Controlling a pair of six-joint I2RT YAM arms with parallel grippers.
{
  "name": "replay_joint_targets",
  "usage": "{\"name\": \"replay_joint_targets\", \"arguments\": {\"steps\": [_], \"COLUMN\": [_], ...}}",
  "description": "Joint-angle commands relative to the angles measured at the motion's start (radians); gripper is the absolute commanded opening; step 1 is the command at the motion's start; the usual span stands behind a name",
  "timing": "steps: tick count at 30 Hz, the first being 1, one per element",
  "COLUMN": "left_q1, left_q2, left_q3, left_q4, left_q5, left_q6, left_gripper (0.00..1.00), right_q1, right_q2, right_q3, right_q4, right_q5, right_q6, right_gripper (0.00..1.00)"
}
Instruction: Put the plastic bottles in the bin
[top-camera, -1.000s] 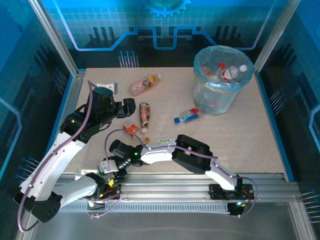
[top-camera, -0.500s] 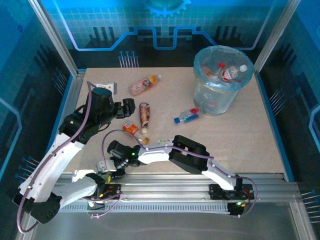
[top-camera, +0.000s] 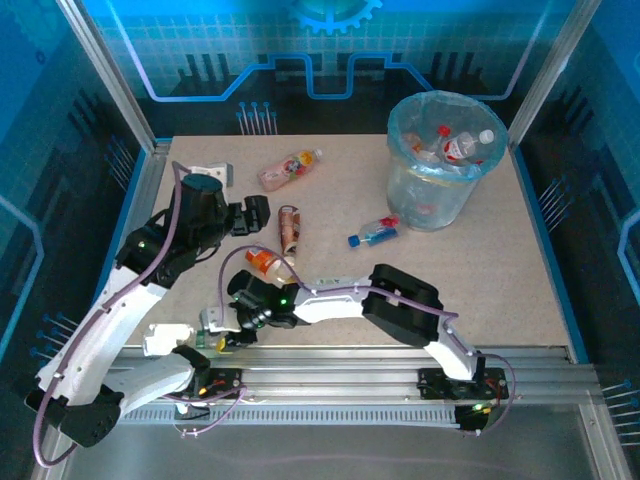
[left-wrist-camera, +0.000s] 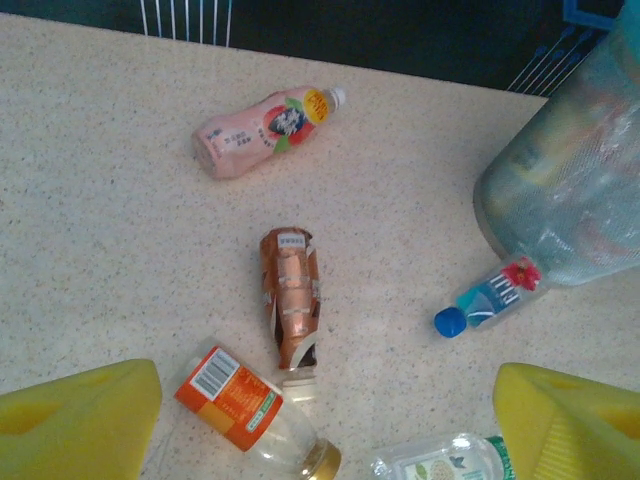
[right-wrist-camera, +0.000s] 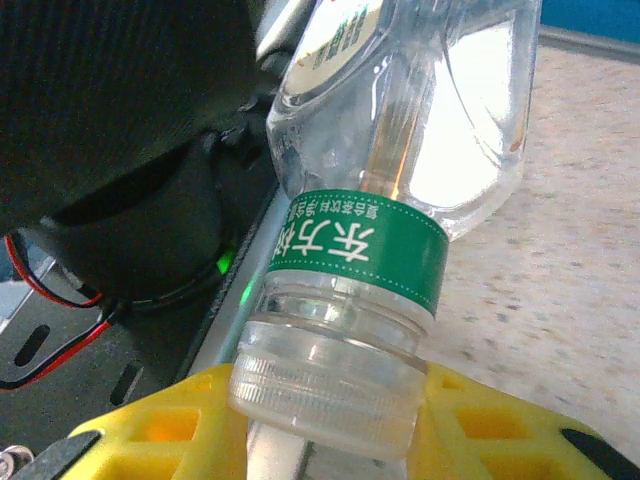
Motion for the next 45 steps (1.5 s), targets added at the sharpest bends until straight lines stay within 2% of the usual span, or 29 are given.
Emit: {"name": "replay_joint_targets", "arguments": {"steps": [1, 7, 14, 20, 26, 32, 36, 43, 45], "left_q1": [0.008, -0.008, -0.137, -0.197, -0.292, -0.344, -0.345, -0.345, -0.345], "left_q2": [0.009, 0.085, 0.232, 0.285, 0.329, 0.341, 0.356, 0.36, 0.362], "left_q3": [0.096, 0.283, 0.504, 0.579, 0.671, 0.666, 0.633, 0.562, 0.55], "left_q4": [0.002, -0.005, 0.007, 0.067, 0.071, 0.099, 0.097, 0.109, 0.109], "left_q5": [0.023, 0.071, 0.036, 0.024, 0.021, 0.021, 0.02, 0.02, 0.025], "left_q6": [0.035, 0.116, 0.26, 0.305, 0.347, 0.361, 0.354, 0.323, 0.315], "left_gripper": [0.87, 0.84, 0.84, 0.85, 0.85, 0.85, 0.85, 0.86, 0.86], "right_q1": [-0.043, -0.137, -0.281, -0.456, -0.677, -0.931, -1.111, -1.25, -1.279], "right_q2": [-0.087, -0.211, -0.45, -0.637, -0.756, -0.86, -0.821, -0.778, -0.799], "right_q3": [-0.04, -0.174, -0.256, -0.218, -0.093, -0.055, 0.01, 0.042, 0.016], "right_q4": [0.039, 0.039, -0.103, -0.295, -0.496, -0.543, -0.633, -0.698, -0.681], "right_q5": [0.039, 0.077, 0.12, 0.119, 0.11, 0.162, 0.108, 0.06, 0.092], "right_q6": [0.046, 0.126, 0.184, 0.195, 0.238, 0.342, 0.427, 0.496, 0.527], "right_gripper": [0.33, 0.32, 0.29, 0.29, 0.31, 0.33, 0.35, 0.38, 0.48]}}
